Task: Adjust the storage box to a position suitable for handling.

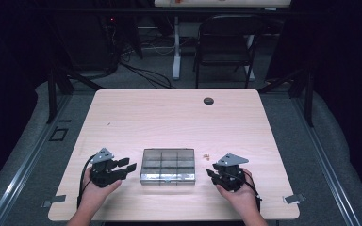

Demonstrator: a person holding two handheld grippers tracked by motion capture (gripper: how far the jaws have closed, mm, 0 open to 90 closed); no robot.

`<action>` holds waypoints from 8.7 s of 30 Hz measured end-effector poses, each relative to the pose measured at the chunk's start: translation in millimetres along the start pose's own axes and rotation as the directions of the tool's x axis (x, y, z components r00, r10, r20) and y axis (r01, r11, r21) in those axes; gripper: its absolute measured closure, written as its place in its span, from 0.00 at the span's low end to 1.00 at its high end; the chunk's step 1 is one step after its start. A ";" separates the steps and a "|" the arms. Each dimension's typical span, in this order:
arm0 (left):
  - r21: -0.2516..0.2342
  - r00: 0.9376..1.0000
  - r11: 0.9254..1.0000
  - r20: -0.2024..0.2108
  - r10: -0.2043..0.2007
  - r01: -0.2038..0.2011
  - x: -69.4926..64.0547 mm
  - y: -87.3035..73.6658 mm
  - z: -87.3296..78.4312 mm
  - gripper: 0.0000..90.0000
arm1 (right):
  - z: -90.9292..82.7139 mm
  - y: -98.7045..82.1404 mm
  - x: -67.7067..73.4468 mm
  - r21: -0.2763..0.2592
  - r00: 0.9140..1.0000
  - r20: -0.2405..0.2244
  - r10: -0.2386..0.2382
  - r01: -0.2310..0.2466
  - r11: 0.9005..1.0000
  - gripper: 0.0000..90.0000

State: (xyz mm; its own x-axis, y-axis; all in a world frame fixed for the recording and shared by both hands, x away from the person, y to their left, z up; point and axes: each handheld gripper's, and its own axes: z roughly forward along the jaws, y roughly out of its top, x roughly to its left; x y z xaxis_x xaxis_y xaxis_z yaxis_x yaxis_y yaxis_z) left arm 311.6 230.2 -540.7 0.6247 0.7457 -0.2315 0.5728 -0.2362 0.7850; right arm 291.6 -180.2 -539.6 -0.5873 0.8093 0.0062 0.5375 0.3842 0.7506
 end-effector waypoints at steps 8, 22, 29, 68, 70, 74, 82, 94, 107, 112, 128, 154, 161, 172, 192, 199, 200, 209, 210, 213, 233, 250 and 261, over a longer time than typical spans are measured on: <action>0.003 1.000 1.000 -0.012 0.026 -0.026 -4.0 1.1 -0.5 0.65 | -4.2 1.0 8.1 0.013 1.000 -0.009 -0.020 0.020 1.000 0.64; 0.036 0.997 0.996 0.020 0.081 -0.081 -18.9 1.4 4.1 0.67 | -7.2 -0.6 14.3 -0.001 0.999 -0.044 -0.012 0.012 1.000 0.78; 0.014 0.998 0.998 0.029 0.058 -0.058 -18.1 2.2 1.6 0.70 | -9.3 -3.2 10.8 -0.006 0.995 -0.099 0.000 -0.001 1.000 0.90; 0.013 0.997 0.997 0.038 0.071 -0.071 -20.8 0.1 -3.2 0.71 | 8.4 -3.2 36.8 0.041 0.971 -0.205 -0.127 0.138 0.990 0.98; 0.010 0.997 0.998 0.041 0.066 -0.066 -21.3 0.0 -3.3 0.70 | 8.2 -3.1 37.0 0.036 0.971 -0.203 -0.128 0.138 0.990 0.98; 0.010 0.996 0.997 0.047 0.078 -0.078 -23.7 0.5 -4.6 0.68 | 8.1 -2.9 37.4 0.032 0.971 -0.202 -0.130 0.140 0.990 0.98; 0.042 0.993 0.993 0.053 0.105 -0.107 -30.8 -2.2 -0.2 0.61 | 9.7 -2.9 37.7 0.031 0.969 -0.208 -0.132 0.141 0.990 0.95; 0.141 0.986 0.977 -0.006 0.165 -0.163 -52.1 -11.2 14.5 0.52 | 13.4 -3.8 40.4 0.021 0.970 -0.191 -0.151 0.157 0.987 0.84; 0.157 0.983 0.972 -0.038 0.182 -0.174 -53.6 -16.3 20.1 0.52 | 14.9 -3.4 41.3 0.004 0.972 -0.180 -0.151 0.155 0.988 0.83; 0.153 0.980 0.972 -0.052 0.190 -0.180 -55.2 -16.9 20.5 0.53 | 14.7 -3.2 42.1 0.002 0.971 -0.175 -0.165 0.168 0.986 0.83; 0.128 0.985 0.980 -0.063 0.163 -0.154 -55.5 -17.2 18.6 0.58 | 13.9 -2.8 42.7 -0.021 0.971 -0.179 -0.160 0.159 0.987 0.85; 0.028 0.976 0.981 -0.092 0.195 -0.193 -57.7 -9.2 6.8 0.58 | 11.8 1.9 40.6 -0.067 0.976 -0.191 -0.102 0.090 0.994 0.82; 0.002 0.976 0.980 -0.094 0.198 -0.198 -56.2 -6.4 3.7 0.61 | 12.8 4.4 36.4 -0.077 0.983 -0.180 -0.045 0.031 0.997 0.79; -0.025 0.970 0.975 -0.110 0.215 -0.219 -57.9 -2.3 1.3 0.63 | 25.5 8.0 32.5 -0.040 0.987 -0.162 0.011 -0.018 0.999 0.75; -0.070 0.961 0.965 -0.130 0.243 -0.254 -60.5 17.7 -4.8 0.66 | 27.6 6.1 31.0 -0.020 0.985 -0.173 0.014 -0.018 1.000 0.78; -0.073 0.960 0.964 -0.139 0.244 -0.255 -60.3 25.6 -6.2 0.68 | 27.4 5.5 30.6 -0.023 0.985 -0.173 0.017 -0.022 0.999 0.78; -0.074 0.959 0.963 -0.142 0.246 -0.258 -59.6 26.4 -6.0 0.68 | 27.3 5.4 30.4 -0.021 0.985 -0.174 0.019 -0.023 1.000 0.78; -0.083 0.959 0.964 -0.149 0.239 -0.253 -55.1 37.3 -5.1 0.72 | 27.2 5.3 30.1 -0.020 0.985 -0.174 0.018 -0.022 1.000 0.78; -0.084 0.960 0.964 -0.150 0.239 -0.253 -54.6 38.3 -5.0 0.73 | 27.2 5.3 30.1 -0.020 0.985 -0.174 0.018 -0.022 1.000 0.78; -0.092 0.962 0.965 -0.148 0.232 -0.246 -52.6 43.2 -4.0 0.73 | 27.3 5.3 30.0 -0.021 0.984 -0.175 0.019 -0.023 1.000 0.78; -0.132 0.980 0.975 -0.112 0.166 -0.180 -39.0 60.6 1.3 0.74 | 27.4 6.1 29.5 -0.017 0.985 -0.174 0.013 -0.017 1.000 0.78; -0.127 0.983 0.979 -0.108 0.148 -0.161 -32.5 69.5 7.7 0.74 | 20.4 19.3 25.5 -0.058 0.988 -0.152 -0.001 -0.008 0.998 0.70; -0.126 0.985 0.982 -0.111 0.129 -0.142 -28.1 73.7 14.1 0.73 | 23.1 42.8 12.1 -0.099 0.992 -0.124 0.005 -0.018 0.995 0.68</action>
State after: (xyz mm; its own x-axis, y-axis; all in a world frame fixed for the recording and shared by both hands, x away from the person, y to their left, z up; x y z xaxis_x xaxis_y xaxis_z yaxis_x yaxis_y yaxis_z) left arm 343.7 183.0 -484.5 0.6304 0.7737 -0.0634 0.4065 -0.2594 0.8761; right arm 321.5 -143.7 -522.7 -0.6551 0.7499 0.0922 0.4854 0.3242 0.8119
